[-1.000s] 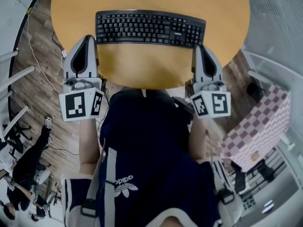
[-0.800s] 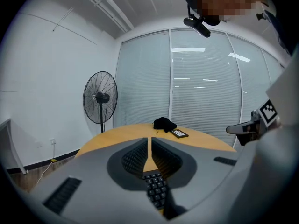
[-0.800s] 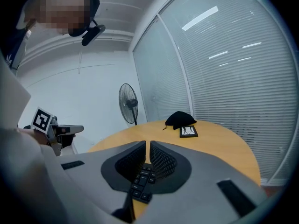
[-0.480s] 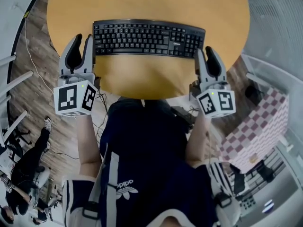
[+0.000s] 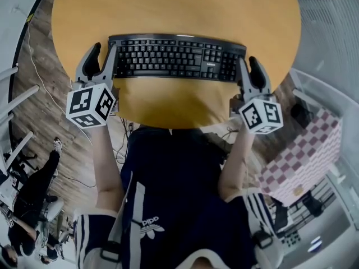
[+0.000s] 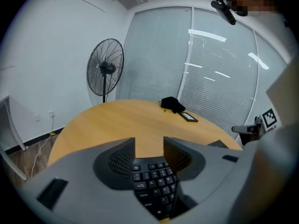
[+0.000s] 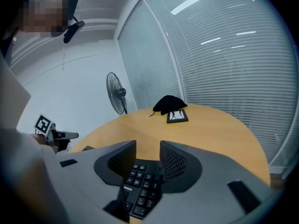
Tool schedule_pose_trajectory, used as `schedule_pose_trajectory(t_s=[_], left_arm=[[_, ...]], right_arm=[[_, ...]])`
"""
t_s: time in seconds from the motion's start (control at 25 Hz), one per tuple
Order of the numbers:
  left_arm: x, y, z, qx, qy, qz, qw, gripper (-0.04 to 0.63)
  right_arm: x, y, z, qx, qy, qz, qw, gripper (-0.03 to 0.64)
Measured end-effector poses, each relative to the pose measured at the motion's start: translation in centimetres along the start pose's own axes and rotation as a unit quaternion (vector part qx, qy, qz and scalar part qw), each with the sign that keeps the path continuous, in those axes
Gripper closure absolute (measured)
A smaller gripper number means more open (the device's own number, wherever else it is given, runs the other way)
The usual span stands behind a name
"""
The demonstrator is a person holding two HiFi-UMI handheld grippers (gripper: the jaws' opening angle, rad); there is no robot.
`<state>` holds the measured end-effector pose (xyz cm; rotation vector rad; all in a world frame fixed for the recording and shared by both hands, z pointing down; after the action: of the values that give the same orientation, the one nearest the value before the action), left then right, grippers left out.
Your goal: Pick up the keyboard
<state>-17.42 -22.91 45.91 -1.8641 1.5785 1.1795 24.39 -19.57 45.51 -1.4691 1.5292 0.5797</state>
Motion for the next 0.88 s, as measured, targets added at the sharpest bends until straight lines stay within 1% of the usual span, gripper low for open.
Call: schedule_pose_trajectory(t_s=[0.16,0.32,0.4,0.48,0.6,0.88], left_arm=[[-1.3,1.1,-2.0,0.001,0.039,0.016,0.9991,0.411],[-2.6,2.1,-3.1,0.0,0.075,0.028,0.9968,0.402],[-3.2,2.5,-3.6,-0.003,0.089,0.04,0.9952,0.402],[-3.7,2.8,-4.1,-0.004,0.099,0.051,0.9938,0.402],[-4.1,3.2,-4.7,0.002,0.108,0.052,0.9928,0.402],[-4.5,4.0,-5.2,0.004,0.126,0.058,0.9903,0.402]], right_arm=[[-0.7,-1.8,-1.6,-0.014,0.018,-0.004,1.0,0.477],[-0.9,-2.9,-3.0,-0.022,0.045,0.011,0.999,0.477],[-1.2,-3.4,-3.7,-0.022,0.06,0.012,0.998,0.477],[-2.0,-3.8,-4.4,-0.022,0.073,0.006,0.997,0.477],[-3.1,-4.2,-5.2,-0.022,0.09,-0.004,0.996,0.477],[-4.1,-4.4,-6.0,-0.03,0.103,-0.03,0.994,0.475]])
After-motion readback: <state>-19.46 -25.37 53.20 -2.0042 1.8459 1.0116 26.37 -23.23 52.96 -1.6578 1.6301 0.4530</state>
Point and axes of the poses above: the fingertips, and each gripper's own axes: z backward along the fingers, y to its left, x out of its top, the point moved 7 cm from there along z, backward along the fingers, and after that the axes turned 1 degree about -x, right-handed, at the moved point
